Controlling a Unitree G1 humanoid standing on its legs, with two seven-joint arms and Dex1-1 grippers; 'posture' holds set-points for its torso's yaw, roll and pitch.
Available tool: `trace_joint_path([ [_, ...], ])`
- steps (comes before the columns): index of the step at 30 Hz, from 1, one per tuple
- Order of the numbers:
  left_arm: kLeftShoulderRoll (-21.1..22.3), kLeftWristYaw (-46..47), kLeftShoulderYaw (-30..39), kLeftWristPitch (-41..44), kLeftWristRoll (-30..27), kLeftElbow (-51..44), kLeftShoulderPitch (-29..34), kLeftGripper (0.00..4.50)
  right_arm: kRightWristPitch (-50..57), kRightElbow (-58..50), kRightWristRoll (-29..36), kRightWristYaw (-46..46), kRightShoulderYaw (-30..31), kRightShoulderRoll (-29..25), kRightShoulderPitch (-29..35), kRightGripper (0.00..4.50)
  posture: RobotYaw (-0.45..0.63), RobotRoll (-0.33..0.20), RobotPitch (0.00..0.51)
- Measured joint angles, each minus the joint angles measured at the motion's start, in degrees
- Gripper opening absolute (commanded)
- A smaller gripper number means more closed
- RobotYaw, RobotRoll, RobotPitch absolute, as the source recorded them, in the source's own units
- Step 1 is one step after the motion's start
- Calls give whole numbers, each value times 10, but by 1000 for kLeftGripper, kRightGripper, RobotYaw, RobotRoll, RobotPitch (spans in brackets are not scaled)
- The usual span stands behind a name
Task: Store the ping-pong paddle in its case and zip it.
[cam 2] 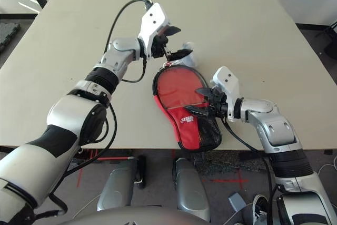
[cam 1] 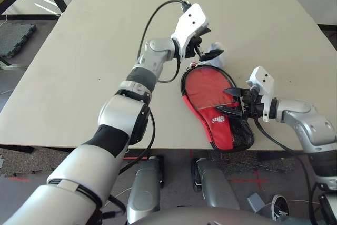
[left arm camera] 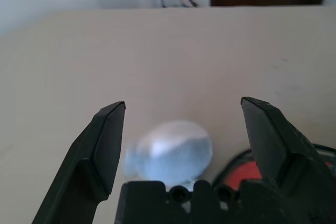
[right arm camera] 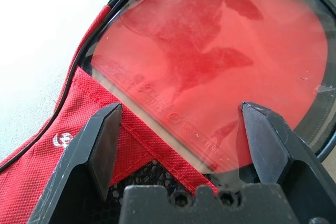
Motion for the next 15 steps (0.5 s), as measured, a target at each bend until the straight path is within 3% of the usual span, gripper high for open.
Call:
trace_joint_path([
  [3, 31, -37, -6, 29, -4, -43, 11, 4477, -2, 5, -1, 2, 4, 2, -6, 4500, 87, 0, 187],
  [8, 77, -144, -57, 123, -8, -170, 137, 4477, -8, 13, -2, 5, 5, 3, -10, 4500, 93, 0, 186],
  [12, 91, -174, -88, 192, -8, -254, 203, 4477, -11, 24, -3, 5, 5, 3, -13, 4500, 95, 0, 185],
  [15, 91, -173, -102, 219, -11, -299, 215, 4477, -12, 29, -5, 4, 5, 3, -14, 4500, 88, 0, 186],
])
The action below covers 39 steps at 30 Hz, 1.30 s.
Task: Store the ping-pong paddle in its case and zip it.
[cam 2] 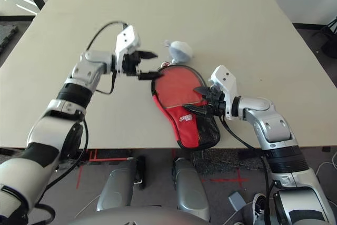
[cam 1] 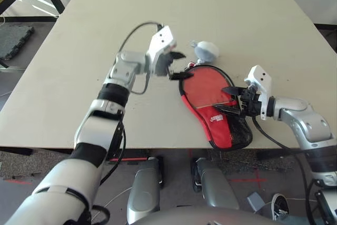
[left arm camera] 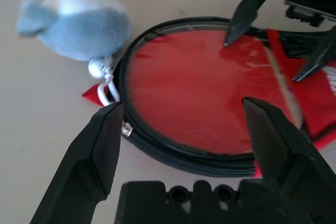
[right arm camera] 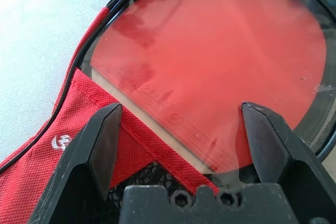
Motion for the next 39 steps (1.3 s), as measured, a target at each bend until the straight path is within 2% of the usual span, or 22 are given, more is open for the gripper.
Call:
trace_joint_path([
  [11, -22, 30, -50, 27, 5, -17, 33, 4477, -2, 1, 0, 3, 0, -2, 0, 4500, 78, 0, 186],
  [19, -24, 51, -93, -20, 36, -11, 38, 4477, 0, 11, 2, 6, -1, -8, -13, 4500, 73, 0, 182],
  [22, -29, 57, -93, -21, 36, -9, 38, 4477, 24, 24, 20, 4, -24, -9, -25, 4500, 71, 0, 181],
  [25, -31, 60, -91, -22, 36, -3, 38, 4477, 48, 50, 39, -14, -61, -8, -53, 4500, 73, 0, 178],
  [30, -39, 63, -90, -27, 35, 3, 38, 4477, 31, 94, 43, -45, -96, 3, -143, 4500, 80, 0, 172],
  [35, -44, 65, -91, -31, 34, 5, 39, 4477, -73, 199, -21, -115, -89, 40, -210, 4500, 90, 0, 171],
  [39, -42, 66, -90, -30, 31, 2, 42, 4477, -136, 276, -56, -125, -74, 70, -243, 4500, 104, 0, 172],
])
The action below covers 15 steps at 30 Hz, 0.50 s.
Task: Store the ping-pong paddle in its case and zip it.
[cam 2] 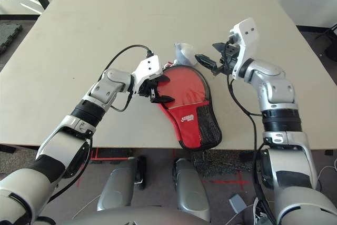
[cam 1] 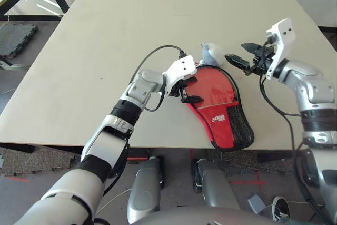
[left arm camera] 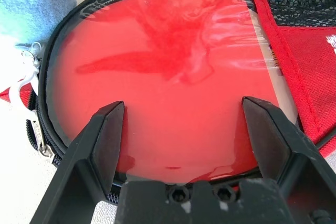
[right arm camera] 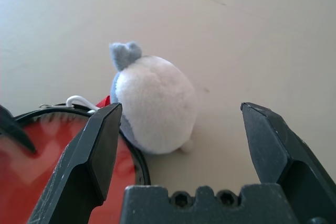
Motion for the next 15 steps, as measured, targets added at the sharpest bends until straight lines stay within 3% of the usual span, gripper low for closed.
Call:
trace_joint_path([
  [10, -1, 4, -1, 15, -3, -20, 12, 4477, -93, 197, -44, 17, 29, 56, -86, 4500, 128, 0, 179],
  [13, -1, 5, -1, 18, -3, -23, 13, 4500, -110, 249, -52, 10, 28, 68, -108, 3925, 133, 0, 180],
  [15, -1, 6, -1, 20, -3, -25, 13, 4500, -121, 283, -54, 2, 28, 73, -121, 3101, 137, 0, 179],
])
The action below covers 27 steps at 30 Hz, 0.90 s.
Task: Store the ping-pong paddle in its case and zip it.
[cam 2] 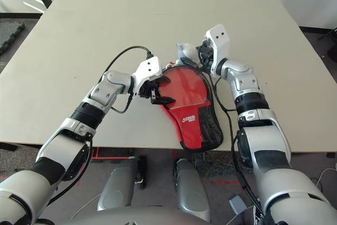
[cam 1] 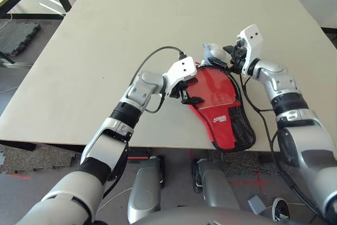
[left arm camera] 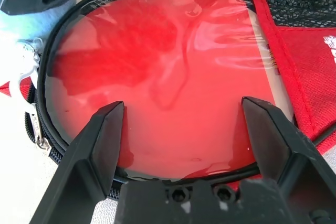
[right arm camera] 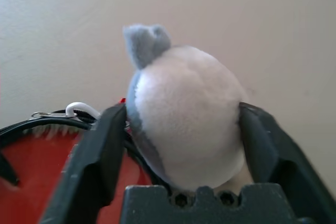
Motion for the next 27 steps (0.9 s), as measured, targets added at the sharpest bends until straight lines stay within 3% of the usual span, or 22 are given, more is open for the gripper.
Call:
trace_joint_path([
  [7, -1, 2, -4, 8, 0, -15, 5, 4500, -49, 76, -21, -45, 0, 5, -36, 474, 138, 0, 179],
  [9, -2, 2, -5, 10, 0, -18, 6, 4500, -59, 93, -25, -62, -1, 5, -45, 59, 137, 0, 180],
  [19, -8, 2, -9, 18, -2, -33, 15, 4500, -74, 135, -40, -92, -17, -9, -64, 5, 132, 0, 188],
  [27, -17, 1, -20, 24, -5, -43, 23, 4500, -74, 140, -40, -95, -27, -65, -56, 2, 106, 0, 185],
])
